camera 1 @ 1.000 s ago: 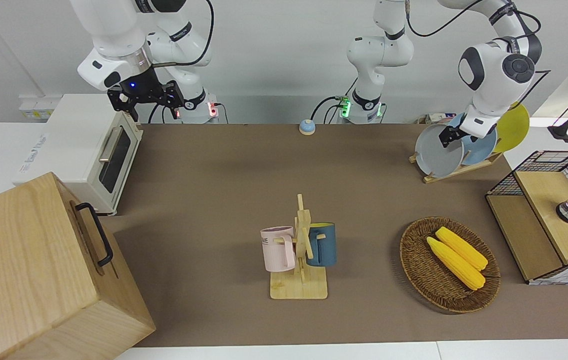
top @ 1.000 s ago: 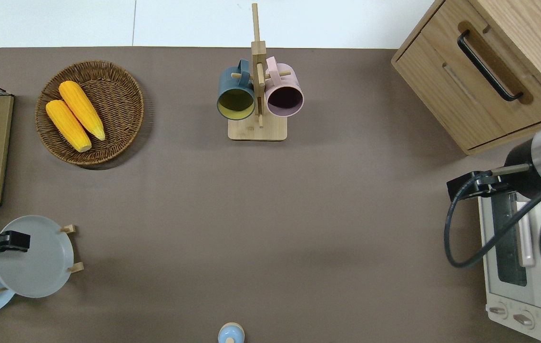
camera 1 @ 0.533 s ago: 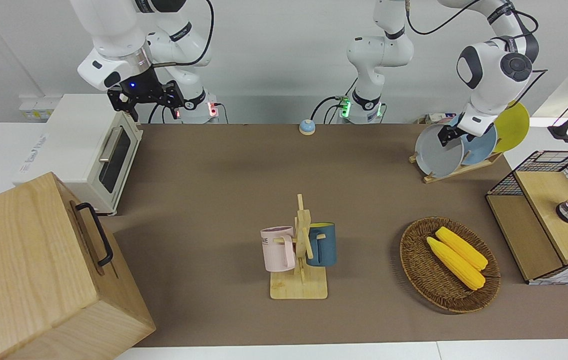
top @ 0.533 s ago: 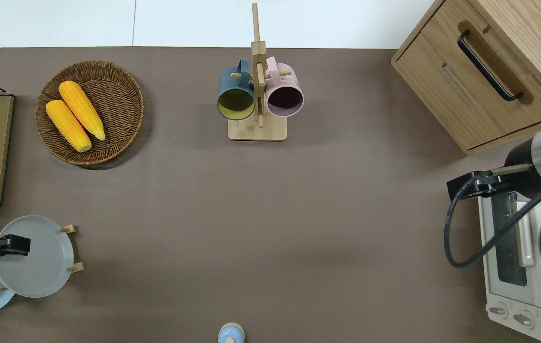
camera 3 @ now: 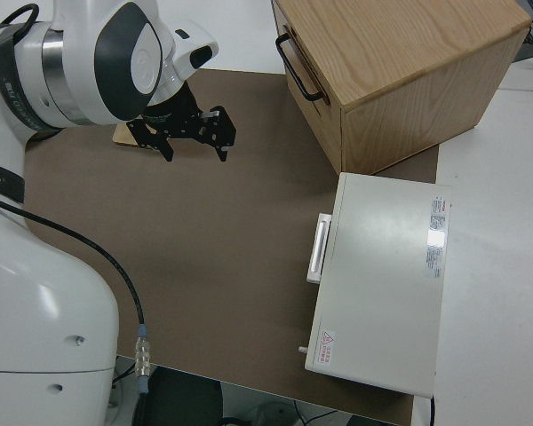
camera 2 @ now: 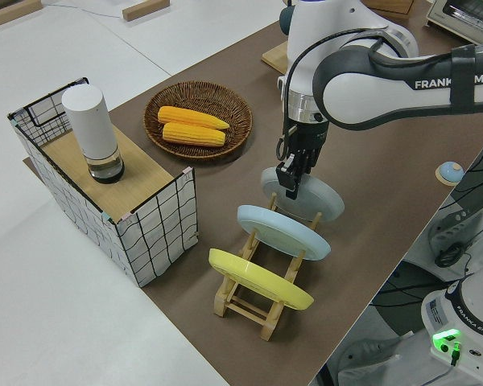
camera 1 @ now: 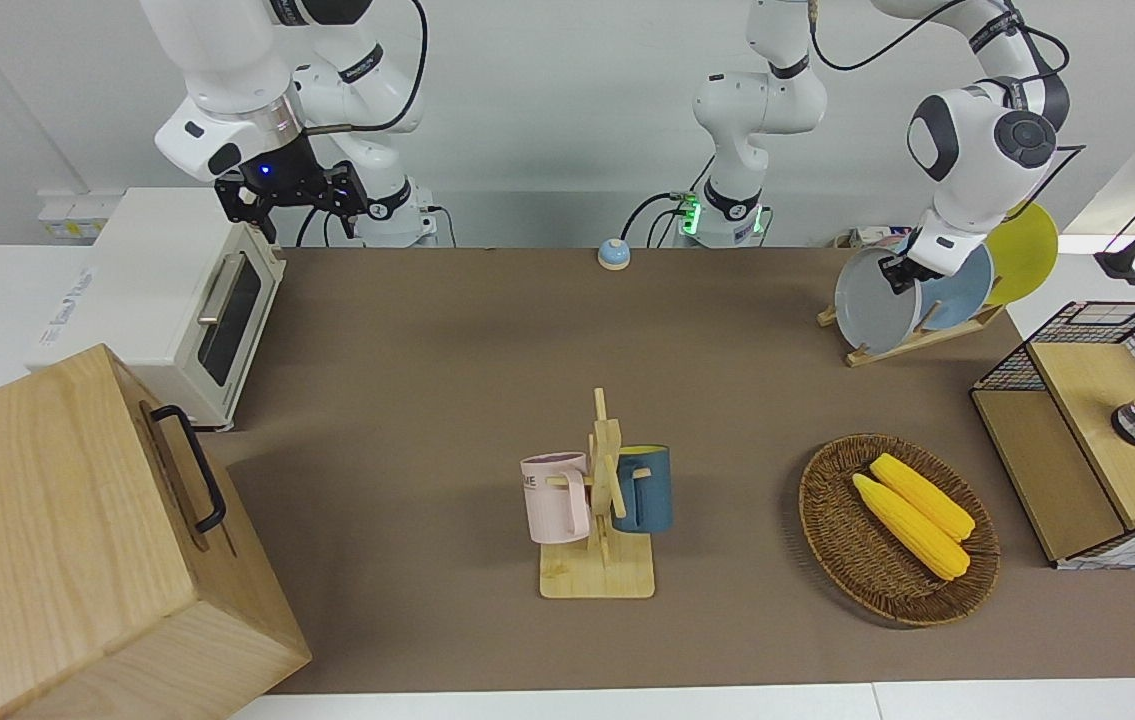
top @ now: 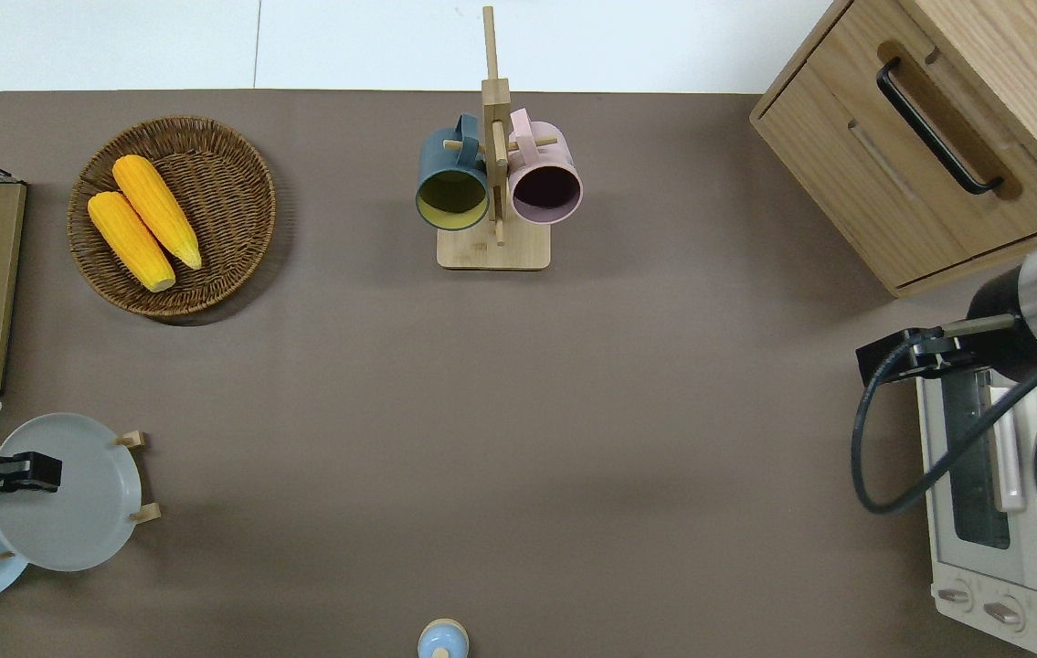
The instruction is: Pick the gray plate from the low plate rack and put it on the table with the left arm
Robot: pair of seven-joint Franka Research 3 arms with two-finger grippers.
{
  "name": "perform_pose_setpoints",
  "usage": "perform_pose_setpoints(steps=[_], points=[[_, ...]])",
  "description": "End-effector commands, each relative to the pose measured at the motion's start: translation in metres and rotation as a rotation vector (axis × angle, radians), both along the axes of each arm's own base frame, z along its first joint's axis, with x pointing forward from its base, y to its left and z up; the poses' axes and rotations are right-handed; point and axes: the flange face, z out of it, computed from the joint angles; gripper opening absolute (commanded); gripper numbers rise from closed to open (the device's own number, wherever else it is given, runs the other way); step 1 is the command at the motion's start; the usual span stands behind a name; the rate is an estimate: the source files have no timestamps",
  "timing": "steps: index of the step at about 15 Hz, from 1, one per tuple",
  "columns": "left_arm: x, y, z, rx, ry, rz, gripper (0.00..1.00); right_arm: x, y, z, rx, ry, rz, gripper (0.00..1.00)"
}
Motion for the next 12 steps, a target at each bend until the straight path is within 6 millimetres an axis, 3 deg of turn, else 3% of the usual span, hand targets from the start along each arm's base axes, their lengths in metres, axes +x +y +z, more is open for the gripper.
perform_pose_setpoints(steps=[1, 8, 12], points=[[-0.004, -0.002, -0.003, -0.015, -0.017, 0.009, 0.05, -0.002, -0.002, 0.003, -0.008, 0.002, -0.014, 0.983], [-0.003, -0.001, 0.003, -0.013, -0.017, 0.011, 0.02, -0.002, -0.002, 0.003, -0.007, 0.002, -0.014, 0.983], [0.003, 0.002, 0.024, -0.005, -0.044, 0.017, 0.00, -0.002, -0.002, 0.004, -0.008, 0.000, -0.014, 0.983]])
